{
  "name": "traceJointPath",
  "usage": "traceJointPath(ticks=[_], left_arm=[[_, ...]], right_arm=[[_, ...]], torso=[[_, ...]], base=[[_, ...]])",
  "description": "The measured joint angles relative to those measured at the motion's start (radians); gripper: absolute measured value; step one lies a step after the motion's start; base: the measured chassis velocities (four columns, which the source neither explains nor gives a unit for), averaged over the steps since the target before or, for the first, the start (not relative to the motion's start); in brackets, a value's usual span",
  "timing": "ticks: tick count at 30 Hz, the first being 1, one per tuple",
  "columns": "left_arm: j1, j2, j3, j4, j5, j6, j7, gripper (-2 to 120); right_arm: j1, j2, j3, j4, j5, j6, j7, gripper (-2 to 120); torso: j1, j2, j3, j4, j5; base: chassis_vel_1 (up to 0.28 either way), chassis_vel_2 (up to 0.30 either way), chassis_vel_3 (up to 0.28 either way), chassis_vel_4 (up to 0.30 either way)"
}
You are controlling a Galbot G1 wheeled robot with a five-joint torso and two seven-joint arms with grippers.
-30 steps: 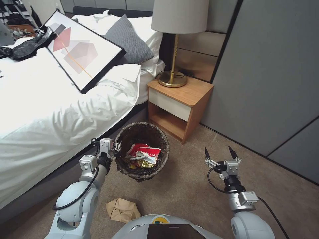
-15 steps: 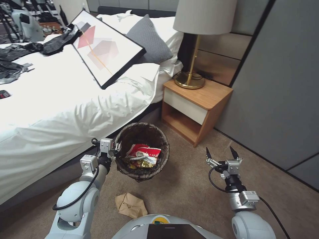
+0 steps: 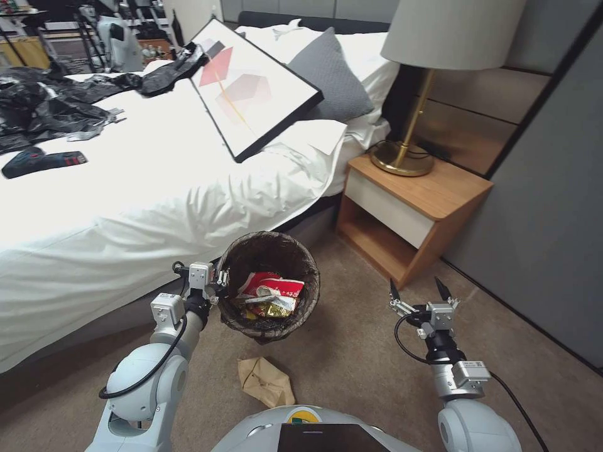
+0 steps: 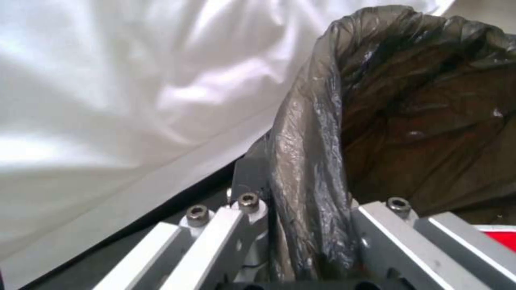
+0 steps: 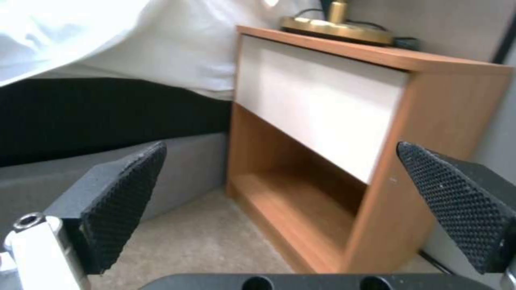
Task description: Pick up the trash bin, then pick up the garbage from the floor and place it into the trash bin.
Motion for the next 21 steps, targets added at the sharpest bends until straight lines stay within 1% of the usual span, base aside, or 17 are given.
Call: traceJointPath(ticks=[21], left_arm=[[0.004, -0.001, -0.002, -0.005, 0.000, -0.003, 0.005, 7]], right_arm=[[0.006, -0.002, -0.005, -0.005, -0.001, -0.001, 0.000, 100]], torso=[[0.000, 0.000, 0.000, -0.0001, 0.0000]], base=[[0.093, 0.088, 0.090, 0.089]])
